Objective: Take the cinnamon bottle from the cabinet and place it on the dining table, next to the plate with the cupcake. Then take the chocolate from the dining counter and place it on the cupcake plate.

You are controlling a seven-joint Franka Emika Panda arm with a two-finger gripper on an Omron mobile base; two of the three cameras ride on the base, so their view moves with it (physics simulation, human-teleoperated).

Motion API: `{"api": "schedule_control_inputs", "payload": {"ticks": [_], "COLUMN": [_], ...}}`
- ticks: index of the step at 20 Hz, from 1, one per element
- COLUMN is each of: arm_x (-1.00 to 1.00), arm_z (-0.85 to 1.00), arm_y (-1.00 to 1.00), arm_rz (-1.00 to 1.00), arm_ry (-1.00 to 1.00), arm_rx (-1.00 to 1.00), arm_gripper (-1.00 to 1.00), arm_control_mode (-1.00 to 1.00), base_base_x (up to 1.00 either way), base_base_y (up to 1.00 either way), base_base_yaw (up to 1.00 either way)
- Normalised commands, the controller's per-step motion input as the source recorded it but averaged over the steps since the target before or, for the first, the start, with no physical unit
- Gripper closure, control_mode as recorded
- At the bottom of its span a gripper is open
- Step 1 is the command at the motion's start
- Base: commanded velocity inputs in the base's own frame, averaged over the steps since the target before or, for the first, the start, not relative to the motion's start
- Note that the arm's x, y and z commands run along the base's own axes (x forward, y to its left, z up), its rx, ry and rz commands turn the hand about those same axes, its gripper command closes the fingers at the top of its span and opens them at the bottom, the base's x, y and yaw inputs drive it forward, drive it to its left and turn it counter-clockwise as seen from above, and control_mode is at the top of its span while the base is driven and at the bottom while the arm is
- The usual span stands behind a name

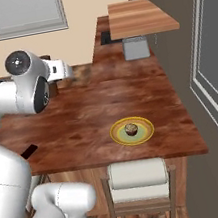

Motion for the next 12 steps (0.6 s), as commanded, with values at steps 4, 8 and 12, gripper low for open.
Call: {"api": "schedule_control_inputs", "payload": {"ticks": [4,8,12], "arm_x": [0.96,0.77,0.42], "arm_z": [-1.00,-1.00,-0.95], "arm_y": [-0.03,-0.01,-0.16], "arm_rz": [-0.32,-0.31,-0.34], "arm_ry": [0.00,0.00,0.00], "arm_rx": [0.00,0.00,0.00], "arm_gripper": [1.00,1.00,1.00], "arm_control_mode": [-1.00,-1.00,-1.00], "base_base_x": [0.00,0.00,0.00], "base_base_y": [0.00,0.00,0.00], "base_base_yaw": [0.00,0.00,0.00]}}
